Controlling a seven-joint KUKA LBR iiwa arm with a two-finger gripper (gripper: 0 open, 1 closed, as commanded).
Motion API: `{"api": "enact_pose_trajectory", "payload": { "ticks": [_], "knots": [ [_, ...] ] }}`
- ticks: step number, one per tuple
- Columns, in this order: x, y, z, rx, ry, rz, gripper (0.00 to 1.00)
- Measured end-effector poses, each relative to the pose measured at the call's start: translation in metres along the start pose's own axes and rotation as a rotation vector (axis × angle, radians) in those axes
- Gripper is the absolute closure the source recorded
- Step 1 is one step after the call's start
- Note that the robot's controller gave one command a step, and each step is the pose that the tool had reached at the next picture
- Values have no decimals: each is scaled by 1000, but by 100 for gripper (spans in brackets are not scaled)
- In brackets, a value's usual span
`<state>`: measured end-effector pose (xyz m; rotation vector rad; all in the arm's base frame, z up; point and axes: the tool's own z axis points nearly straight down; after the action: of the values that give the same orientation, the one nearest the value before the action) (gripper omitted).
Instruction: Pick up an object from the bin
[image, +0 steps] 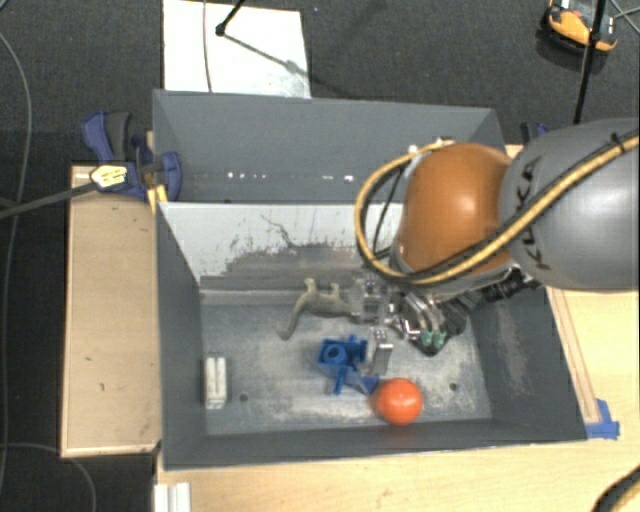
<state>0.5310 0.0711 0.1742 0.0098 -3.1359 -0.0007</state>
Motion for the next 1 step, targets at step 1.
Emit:
{"api": "enact_pose_trajectory", "payload": {
  "ticks": [1],
  "knots": [
    [-2, 0, -5, -1, -8, 2, 0]
  ]
}}
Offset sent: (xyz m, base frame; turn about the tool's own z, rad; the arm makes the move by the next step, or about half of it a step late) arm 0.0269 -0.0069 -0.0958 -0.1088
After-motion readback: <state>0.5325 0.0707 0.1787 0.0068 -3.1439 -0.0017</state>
